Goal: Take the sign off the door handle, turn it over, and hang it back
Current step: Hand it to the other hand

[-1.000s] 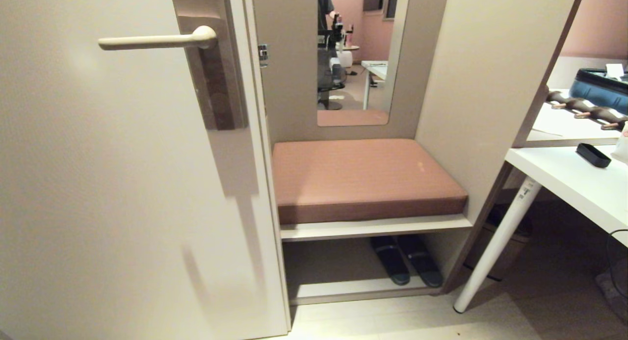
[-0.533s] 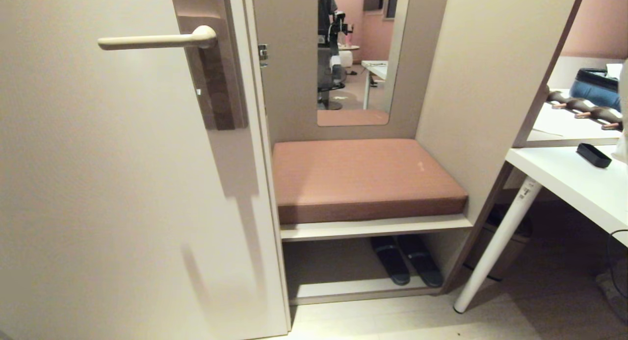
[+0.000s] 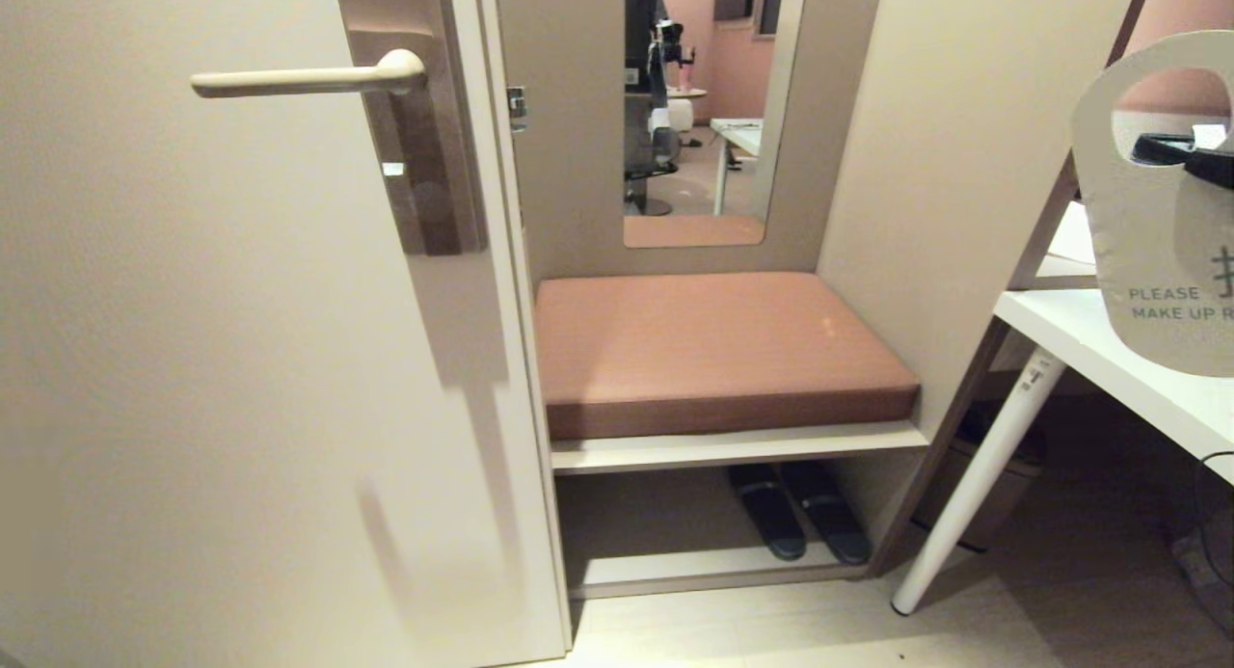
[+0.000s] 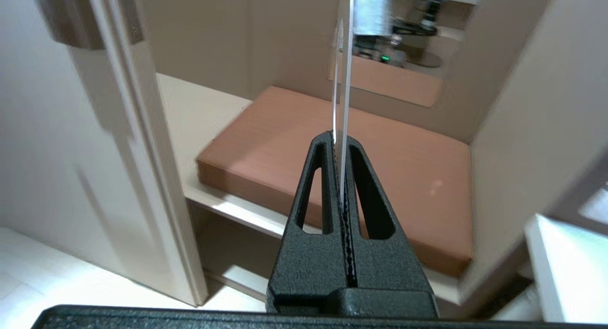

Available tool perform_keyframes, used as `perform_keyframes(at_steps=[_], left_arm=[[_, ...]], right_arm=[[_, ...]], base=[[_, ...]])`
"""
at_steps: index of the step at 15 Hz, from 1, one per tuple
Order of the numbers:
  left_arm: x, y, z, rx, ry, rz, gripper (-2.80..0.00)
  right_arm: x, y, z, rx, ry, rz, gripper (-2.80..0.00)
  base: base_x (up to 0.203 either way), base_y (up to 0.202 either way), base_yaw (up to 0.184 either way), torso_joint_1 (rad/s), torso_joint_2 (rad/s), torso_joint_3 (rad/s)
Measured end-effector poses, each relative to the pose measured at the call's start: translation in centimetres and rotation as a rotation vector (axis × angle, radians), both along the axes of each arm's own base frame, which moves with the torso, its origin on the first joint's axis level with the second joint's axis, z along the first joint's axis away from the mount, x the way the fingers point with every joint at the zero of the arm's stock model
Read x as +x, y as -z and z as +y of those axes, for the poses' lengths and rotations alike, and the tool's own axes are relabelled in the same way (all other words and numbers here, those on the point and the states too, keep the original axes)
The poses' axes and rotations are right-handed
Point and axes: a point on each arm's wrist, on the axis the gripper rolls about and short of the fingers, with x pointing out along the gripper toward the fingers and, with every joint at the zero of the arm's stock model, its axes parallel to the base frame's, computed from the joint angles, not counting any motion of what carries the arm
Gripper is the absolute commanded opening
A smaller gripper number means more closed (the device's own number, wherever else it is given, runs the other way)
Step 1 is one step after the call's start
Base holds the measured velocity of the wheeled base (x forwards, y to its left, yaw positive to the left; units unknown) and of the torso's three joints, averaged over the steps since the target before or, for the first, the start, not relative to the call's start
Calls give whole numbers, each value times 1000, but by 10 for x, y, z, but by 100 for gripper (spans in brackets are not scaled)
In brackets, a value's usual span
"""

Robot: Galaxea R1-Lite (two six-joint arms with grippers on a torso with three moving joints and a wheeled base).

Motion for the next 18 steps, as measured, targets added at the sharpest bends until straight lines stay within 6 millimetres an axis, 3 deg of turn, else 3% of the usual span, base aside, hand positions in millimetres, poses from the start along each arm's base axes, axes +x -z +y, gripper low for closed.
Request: perform_keyframes(at_steps=[5, 10, 15, 18], left_arm=[[18, -67, -4, -40, 182, 32, -280], [56, -141, -14, -173, 504, 95, -280], [97, -184, -46, -353, 800, 150, -280], [116, -191, -61, -373, 838, 190, -280]], right_arm=[[12, 6, 7, 30, -137, 48, -280], [17, 0, 24, 155, -385, 79, -280], [30, -18, 50, 371, -570, 57, -280], [40, -16, 67, 400, -649, 49, -280]], base=[[0, 0, 0, 0, 0, 0], [0, 0, 0, 0, 0, 0], [0, 0, 0, 0, 0, 0], [0, 0, 0, 0, 0, 0]])
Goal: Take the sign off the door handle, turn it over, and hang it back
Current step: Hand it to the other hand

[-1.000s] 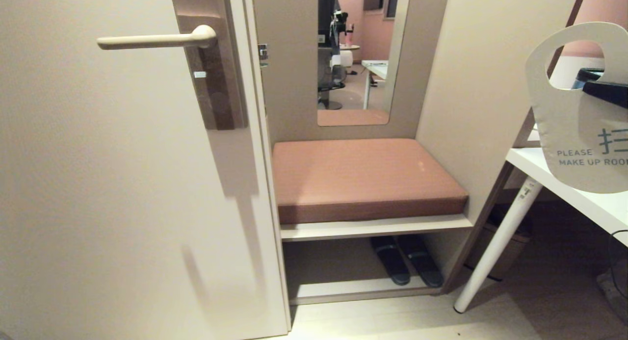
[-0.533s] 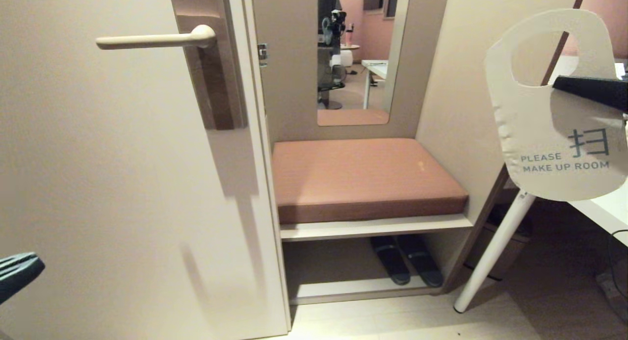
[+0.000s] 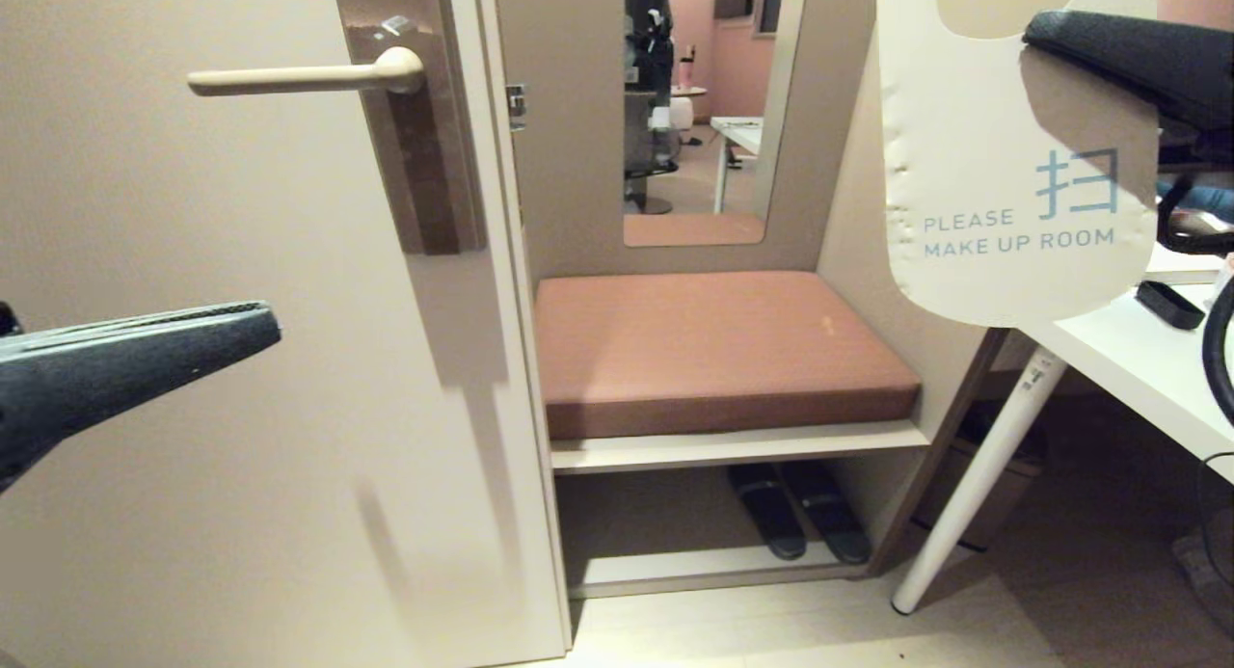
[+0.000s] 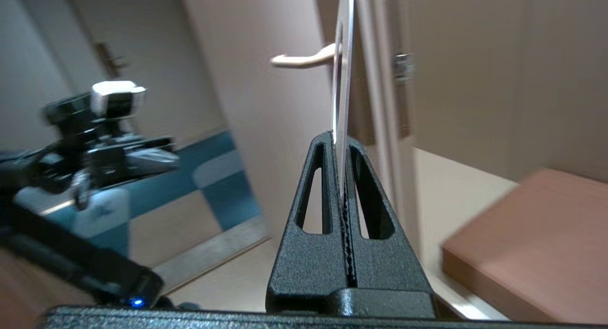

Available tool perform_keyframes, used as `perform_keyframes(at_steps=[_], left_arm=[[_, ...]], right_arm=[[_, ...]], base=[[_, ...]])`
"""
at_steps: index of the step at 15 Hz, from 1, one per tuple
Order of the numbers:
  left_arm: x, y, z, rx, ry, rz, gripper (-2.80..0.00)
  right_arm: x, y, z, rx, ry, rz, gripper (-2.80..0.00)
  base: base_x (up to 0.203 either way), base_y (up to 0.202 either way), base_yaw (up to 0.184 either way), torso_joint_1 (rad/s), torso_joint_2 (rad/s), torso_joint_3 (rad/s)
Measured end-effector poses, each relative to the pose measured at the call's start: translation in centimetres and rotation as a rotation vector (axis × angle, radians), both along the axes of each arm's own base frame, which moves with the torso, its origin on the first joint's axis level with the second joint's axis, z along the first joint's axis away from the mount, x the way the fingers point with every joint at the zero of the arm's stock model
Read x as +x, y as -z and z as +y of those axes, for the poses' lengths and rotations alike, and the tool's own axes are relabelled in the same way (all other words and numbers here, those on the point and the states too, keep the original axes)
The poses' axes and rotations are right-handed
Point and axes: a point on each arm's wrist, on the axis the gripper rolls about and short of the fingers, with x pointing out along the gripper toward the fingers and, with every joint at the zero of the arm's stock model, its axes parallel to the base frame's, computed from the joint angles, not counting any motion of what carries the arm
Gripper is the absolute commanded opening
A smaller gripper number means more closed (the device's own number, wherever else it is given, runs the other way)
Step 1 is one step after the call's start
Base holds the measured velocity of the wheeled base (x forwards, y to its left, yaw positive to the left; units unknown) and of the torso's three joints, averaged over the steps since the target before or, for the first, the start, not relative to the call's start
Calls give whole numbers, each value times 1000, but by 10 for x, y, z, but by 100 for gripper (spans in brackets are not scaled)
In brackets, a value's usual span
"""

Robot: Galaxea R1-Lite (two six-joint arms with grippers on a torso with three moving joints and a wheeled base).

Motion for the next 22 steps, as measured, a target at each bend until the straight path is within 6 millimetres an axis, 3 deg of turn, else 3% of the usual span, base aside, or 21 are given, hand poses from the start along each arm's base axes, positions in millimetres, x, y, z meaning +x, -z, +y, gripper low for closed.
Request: perform_keyframes(at_steps=[5, 15, 16, 22], left_arm=[[8, 1, -20, 1, 106, 69, -280], [29, 2, -61, -44, 238, 90, -280], [30, 4, -65, -37, 246, 97, 0], [38, 11, -76, -28, 261, 91, 0]], right_arm=[[10, 5, 31, 22, -124, -5, -280], [20, 6, 59, 122, -253, 17, -280], [22, 7, 62, 135, -266, 15, -280], [30, 19, 80, 139, -315, 42, -280]], base=[[0, 0, 0, 0, 0, 0], [0, 0, 0, 0, 0, 0], [0, 0, 0, 0, 0, 0], [0, 0, 0, 0, 0, 0]])
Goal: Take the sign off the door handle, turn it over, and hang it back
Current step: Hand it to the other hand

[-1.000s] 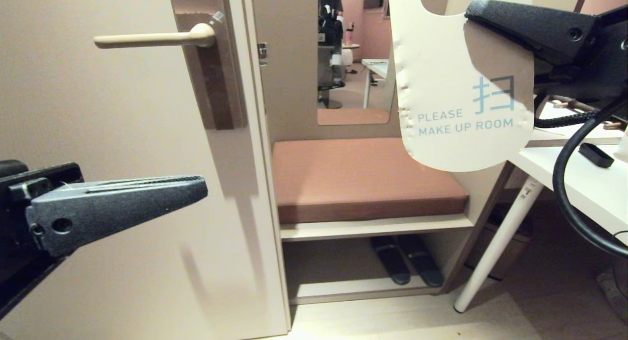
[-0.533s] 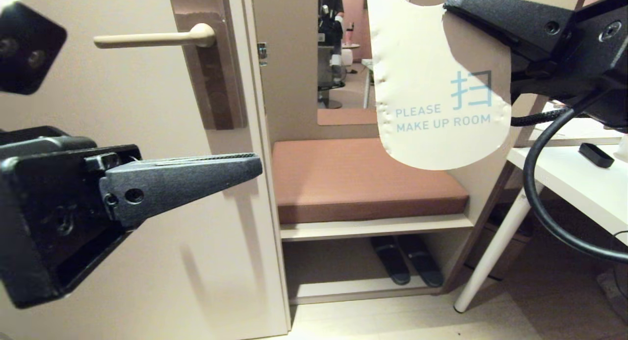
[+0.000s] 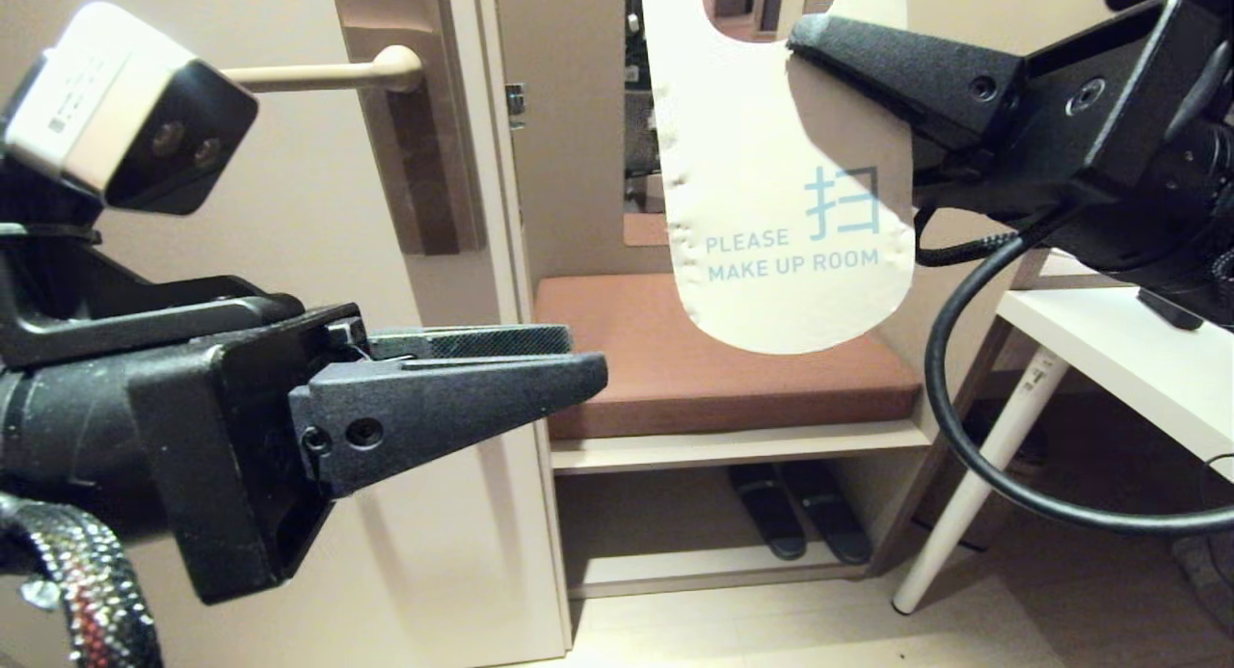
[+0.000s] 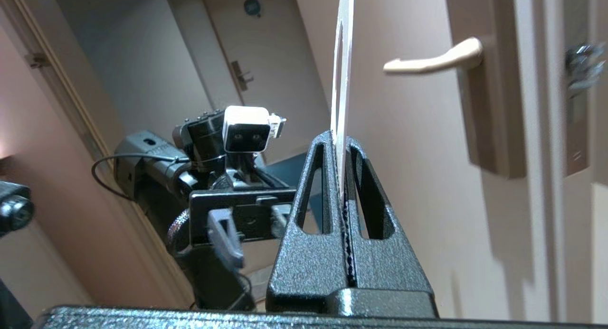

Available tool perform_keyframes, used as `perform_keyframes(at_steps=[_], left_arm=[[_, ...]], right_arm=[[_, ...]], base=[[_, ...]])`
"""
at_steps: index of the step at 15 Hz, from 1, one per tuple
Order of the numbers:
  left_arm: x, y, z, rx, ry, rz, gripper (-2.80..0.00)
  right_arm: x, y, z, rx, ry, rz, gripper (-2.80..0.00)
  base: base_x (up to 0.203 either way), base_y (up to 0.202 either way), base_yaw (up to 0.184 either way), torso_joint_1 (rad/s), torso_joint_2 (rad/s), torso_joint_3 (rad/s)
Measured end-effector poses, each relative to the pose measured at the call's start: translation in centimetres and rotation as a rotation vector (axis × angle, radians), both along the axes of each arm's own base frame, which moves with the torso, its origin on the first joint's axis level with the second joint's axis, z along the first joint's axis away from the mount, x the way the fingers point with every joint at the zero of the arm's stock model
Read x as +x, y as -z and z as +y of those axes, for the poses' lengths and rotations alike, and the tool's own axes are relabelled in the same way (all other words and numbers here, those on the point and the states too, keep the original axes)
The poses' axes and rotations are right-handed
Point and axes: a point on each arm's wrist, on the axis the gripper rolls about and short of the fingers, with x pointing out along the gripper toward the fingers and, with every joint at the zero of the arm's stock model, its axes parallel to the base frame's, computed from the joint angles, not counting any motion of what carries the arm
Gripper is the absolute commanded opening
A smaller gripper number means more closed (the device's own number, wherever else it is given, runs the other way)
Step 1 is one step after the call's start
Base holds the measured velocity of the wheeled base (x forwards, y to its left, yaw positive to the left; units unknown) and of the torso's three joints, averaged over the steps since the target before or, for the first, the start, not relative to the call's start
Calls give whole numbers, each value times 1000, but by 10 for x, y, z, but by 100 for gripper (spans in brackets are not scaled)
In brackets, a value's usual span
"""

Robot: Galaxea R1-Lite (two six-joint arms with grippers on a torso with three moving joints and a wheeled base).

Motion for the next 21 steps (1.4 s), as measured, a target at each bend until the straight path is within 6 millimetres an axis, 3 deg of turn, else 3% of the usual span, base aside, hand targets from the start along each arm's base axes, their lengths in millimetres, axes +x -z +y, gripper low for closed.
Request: perform_keyframes(at_steps=[8, 21], left_arm=[[15, 7, -14, -30, 3, -31, 0], [9, 7, -26, -46, 63, -46, 0]], right_arm=[[-10, 3, 24, 20, -93, -21, -280], [-21, 5, 45, 49, -186, -30, -280]], base=[[0, 0, 0, 0, 0, 0], [0, 0, 0, 0, 0, 0]])
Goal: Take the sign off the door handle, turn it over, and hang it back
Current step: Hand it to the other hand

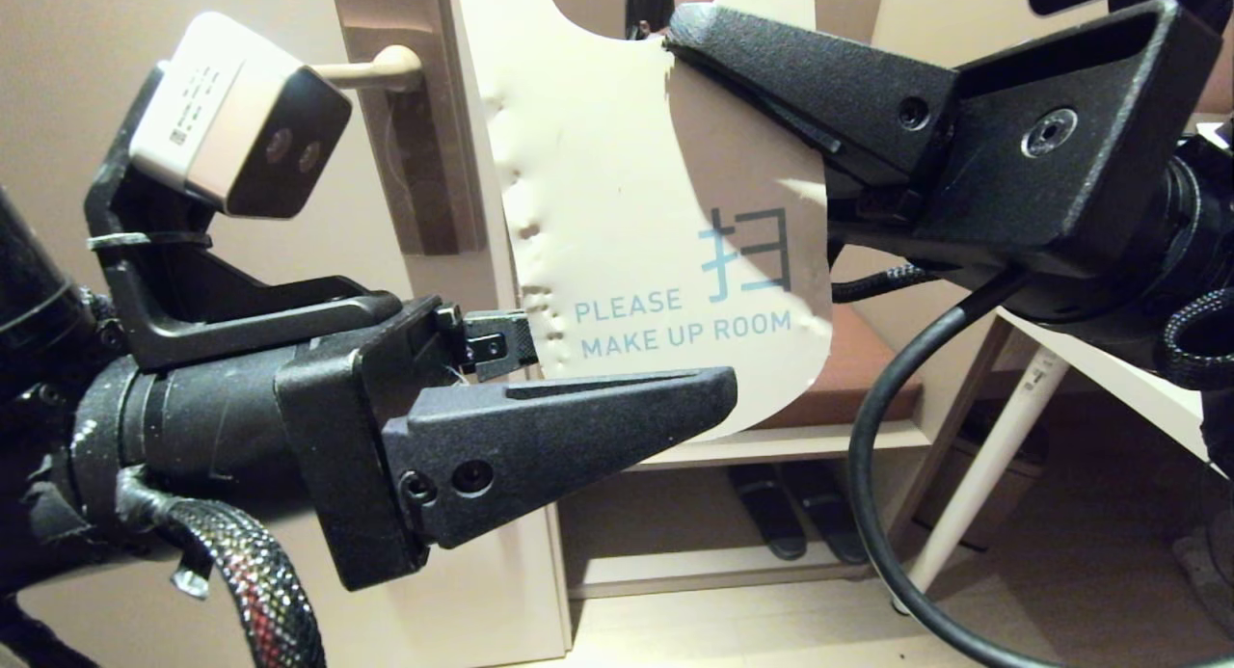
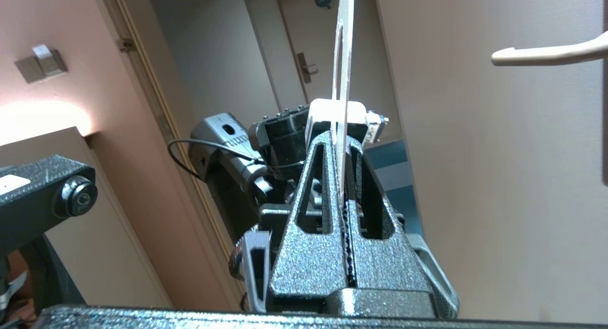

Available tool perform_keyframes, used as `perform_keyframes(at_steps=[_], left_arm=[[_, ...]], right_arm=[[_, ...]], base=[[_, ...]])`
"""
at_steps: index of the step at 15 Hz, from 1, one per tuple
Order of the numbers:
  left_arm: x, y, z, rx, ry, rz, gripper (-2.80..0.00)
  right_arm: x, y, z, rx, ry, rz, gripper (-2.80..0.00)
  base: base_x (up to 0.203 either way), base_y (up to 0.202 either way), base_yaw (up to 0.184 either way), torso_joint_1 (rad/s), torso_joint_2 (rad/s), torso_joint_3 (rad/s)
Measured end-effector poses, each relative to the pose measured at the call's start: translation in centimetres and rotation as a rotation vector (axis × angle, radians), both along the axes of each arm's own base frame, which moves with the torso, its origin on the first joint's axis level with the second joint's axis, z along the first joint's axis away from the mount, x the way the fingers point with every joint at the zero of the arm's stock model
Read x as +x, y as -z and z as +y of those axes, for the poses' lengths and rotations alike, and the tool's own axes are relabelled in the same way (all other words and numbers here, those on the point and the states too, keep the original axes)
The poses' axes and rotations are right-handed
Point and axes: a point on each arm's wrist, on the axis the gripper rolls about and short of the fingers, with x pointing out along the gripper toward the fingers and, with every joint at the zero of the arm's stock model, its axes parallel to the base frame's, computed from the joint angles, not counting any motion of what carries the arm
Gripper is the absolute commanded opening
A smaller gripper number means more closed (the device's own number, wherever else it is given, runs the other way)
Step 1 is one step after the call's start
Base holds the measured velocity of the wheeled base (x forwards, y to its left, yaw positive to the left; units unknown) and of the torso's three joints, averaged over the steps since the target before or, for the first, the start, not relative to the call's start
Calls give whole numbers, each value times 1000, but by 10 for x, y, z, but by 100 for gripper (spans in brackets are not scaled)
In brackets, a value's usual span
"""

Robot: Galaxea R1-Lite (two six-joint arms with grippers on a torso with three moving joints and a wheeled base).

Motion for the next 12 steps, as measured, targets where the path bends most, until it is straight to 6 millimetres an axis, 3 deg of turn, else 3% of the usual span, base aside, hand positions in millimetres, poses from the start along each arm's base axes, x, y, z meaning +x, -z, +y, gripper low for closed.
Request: perform_keyframes(at_steps=[12], left_arm=[[6, 2, -8, -25, 0, -19, 0]], right_arm=[[5, 14, 16, 0, -22, 4, -280]], base=[[0, 0, 0, 0, 0, 0]])
